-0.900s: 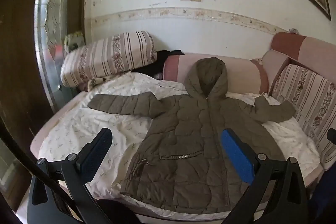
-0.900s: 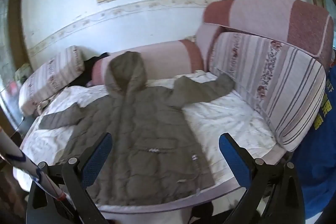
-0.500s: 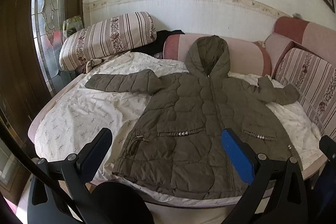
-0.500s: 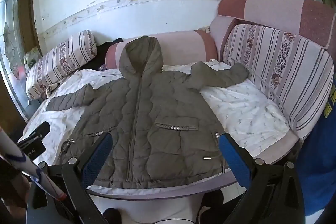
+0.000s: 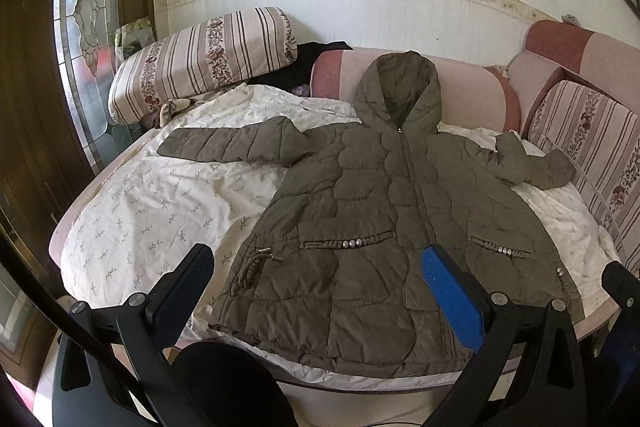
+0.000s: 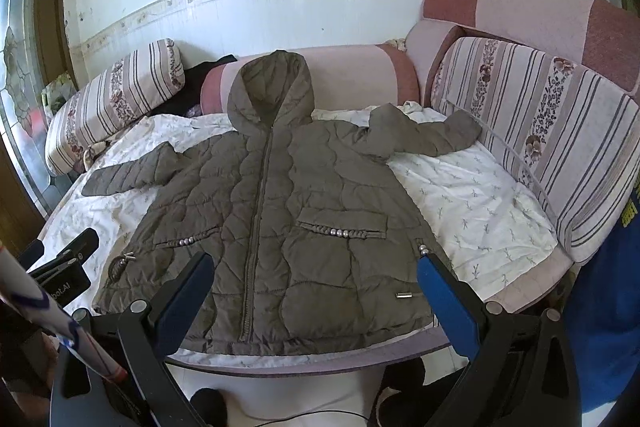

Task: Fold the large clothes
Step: 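Move both grippers toward the olive jacket's sleeve and body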

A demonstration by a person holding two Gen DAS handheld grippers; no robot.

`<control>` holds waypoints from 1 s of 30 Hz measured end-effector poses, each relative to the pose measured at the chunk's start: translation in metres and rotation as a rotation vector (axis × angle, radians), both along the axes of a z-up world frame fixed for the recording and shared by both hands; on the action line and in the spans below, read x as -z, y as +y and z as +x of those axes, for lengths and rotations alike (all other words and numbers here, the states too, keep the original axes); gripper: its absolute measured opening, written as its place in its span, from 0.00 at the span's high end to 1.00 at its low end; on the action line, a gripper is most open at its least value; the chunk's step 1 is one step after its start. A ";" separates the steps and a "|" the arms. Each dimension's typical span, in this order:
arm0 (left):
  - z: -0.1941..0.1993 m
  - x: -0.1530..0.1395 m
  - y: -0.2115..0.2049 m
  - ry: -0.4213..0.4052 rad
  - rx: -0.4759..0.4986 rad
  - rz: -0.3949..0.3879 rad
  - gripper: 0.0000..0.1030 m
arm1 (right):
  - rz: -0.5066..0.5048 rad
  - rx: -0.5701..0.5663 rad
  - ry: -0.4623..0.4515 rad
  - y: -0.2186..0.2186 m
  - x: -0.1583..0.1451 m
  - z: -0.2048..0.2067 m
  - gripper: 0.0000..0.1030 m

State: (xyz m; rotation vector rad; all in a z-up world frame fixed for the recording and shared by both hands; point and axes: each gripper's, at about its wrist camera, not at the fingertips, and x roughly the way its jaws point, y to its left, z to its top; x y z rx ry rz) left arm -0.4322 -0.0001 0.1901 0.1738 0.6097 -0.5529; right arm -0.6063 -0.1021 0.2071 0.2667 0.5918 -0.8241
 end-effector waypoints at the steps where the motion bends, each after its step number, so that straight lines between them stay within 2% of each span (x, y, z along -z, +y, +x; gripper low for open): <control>1: 0.000 0.001 -0.001 0.001 0.001 0.003 0.00 | 0.003 0.001 0.001 -0.001 0.001 0.001 0.00; 19: -0.005 0.005 0.006 -0.014 0.013 0.012 0.00 | 0.010 -0.010 -0.007 0.002 0.005 0.002 0.00; 30: -0.023 -0.011 0.017 -0.054 0.009 0.021 0.00 | 0.044 -0.040 -0.027 0.008 -0.006 -0.007 0.00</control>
